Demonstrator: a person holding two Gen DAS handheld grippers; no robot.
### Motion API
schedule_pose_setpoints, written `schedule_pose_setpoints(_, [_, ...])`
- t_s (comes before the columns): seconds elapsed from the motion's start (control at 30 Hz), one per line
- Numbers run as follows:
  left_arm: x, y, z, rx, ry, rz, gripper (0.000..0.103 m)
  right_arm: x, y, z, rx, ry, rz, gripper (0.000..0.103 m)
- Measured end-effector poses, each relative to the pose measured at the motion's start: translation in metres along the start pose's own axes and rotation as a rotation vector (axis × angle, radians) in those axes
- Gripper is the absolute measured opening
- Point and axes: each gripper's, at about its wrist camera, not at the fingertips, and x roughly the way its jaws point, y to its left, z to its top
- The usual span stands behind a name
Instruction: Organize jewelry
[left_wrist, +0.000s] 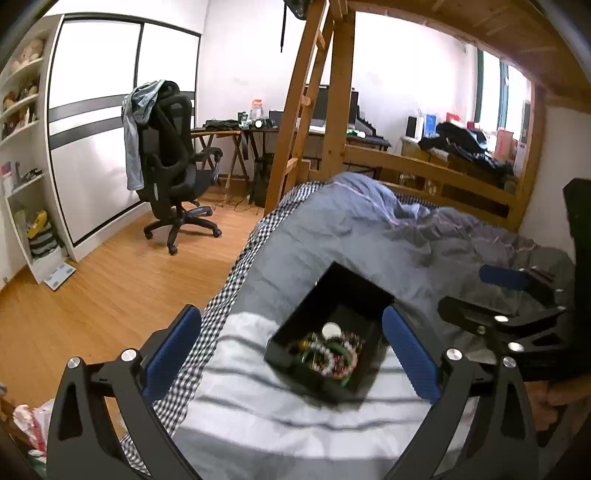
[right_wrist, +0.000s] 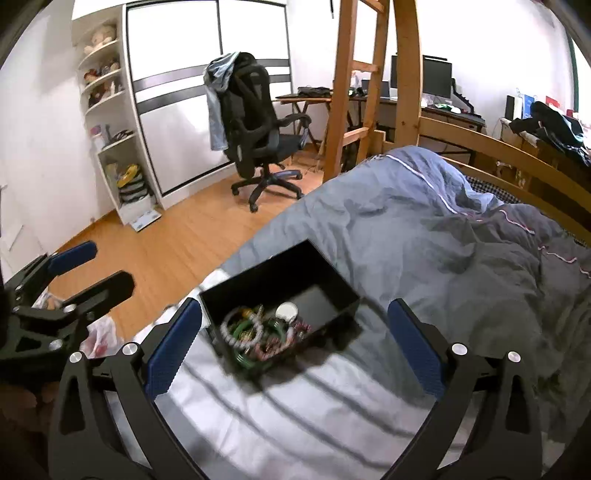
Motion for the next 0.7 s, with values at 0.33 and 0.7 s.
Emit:
schedule_pose_setpoints(0.33, [-0.003,-0.023,-0.055,0.125,0.083,0.077,0.097,-0.026,0.001,-0.055,-0.073,0.015,0.016,0.099])
schedule_pose_setpoints(0.7, [-0.008,-0.029,-0.072,0.141,0.049,0.131,0.097,-0.019,-0.029,-0.082,0.010,-0.045,0.075,0.099])
